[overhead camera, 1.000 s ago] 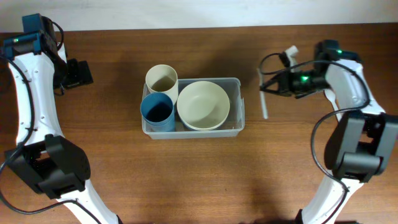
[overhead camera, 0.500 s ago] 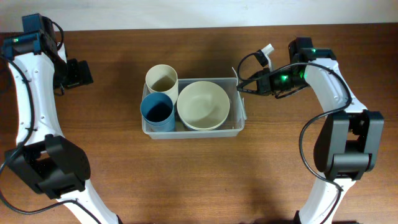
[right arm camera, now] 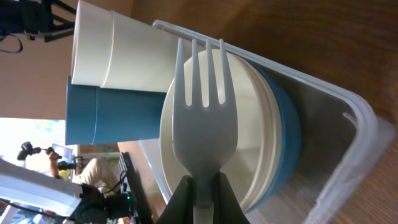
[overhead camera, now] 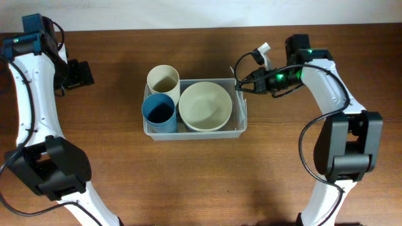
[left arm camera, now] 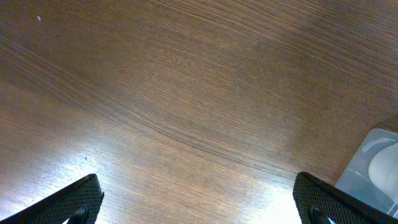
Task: Pack container
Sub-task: 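Carry the fork over the bin's right side and lower it in, then release the fork and move the right gripper back to the white spoon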
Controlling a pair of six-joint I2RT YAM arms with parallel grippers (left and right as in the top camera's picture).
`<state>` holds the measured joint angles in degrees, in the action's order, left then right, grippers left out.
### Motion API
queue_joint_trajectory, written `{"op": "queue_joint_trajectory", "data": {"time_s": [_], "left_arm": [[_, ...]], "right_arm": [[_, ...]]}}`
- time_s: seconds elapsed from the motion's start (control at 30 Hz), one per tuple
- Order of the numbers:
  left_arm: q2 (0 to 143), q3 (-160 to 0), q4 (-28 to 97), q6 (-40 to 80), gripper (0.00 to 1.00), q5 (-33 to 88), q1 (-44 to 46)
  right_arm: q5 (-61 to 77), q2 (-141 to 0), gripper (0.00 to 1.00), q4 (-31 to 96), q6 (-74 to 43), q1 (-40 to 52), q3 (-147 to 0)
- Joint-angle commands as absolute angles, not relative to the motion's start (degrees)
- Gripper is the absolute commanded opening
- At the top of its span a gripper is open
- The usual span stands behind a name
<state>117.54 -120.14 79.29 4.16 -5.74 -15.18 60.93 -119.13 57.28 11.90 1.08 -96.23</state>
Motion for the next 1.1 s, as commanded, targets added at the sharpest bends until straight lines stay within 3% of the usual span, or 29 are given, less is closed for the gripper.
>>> {"op": "queue_joint_trajectory", "data": {"time_s": [0.0, 0.3, 0.37, 0.47, 0.8, 0.93, 1.07], "left_arm": [[117.43, -121.05, 79.26, 4.73, 1.0, -5.17, -15.29], [117.43, -121.05, 79.26, 4.73, 1.0, -5.17, -15.29], [117.43, -121.05, 79.26, 4.73, 1.0, -5.17, -15.29], [117.43, -121.05, 79.26, 4.73, 1.0, -5.17, -15.29], [117.43, -121.05, 79.26, 4.73, 1.0, -5.17, -15.29], [117.43, -121.05, 79.26, 4.73, 1.0, -5.17, -15.29], [117.43, -121.05, 79.26, 4.73, 1.0, -5.17, -15.4]], "right_arm": [[59.05, -118.61, 0.04, 56.07, 9.32, 2.92, -97.51], [57.76, -118.61, 0.05, 56.1, 8.91, 3.05, -97.51], [57.76, -118.61, 0.19, 56.1, 8.91, 3.05, -97.51], [57.76, -118.61, 0.28, 56.1, 8.93, 3.05, -97.51], [58.63, -118.54, 0.28, 55.51, 8.82, 2.68, -97.91], [59.57, -118.32, 0.28, 59.13, 7.86, -0.49, -104.42], [45.74, -118.32, 0.28, 70.67, 7.81, -5.76, -117.12]]}}
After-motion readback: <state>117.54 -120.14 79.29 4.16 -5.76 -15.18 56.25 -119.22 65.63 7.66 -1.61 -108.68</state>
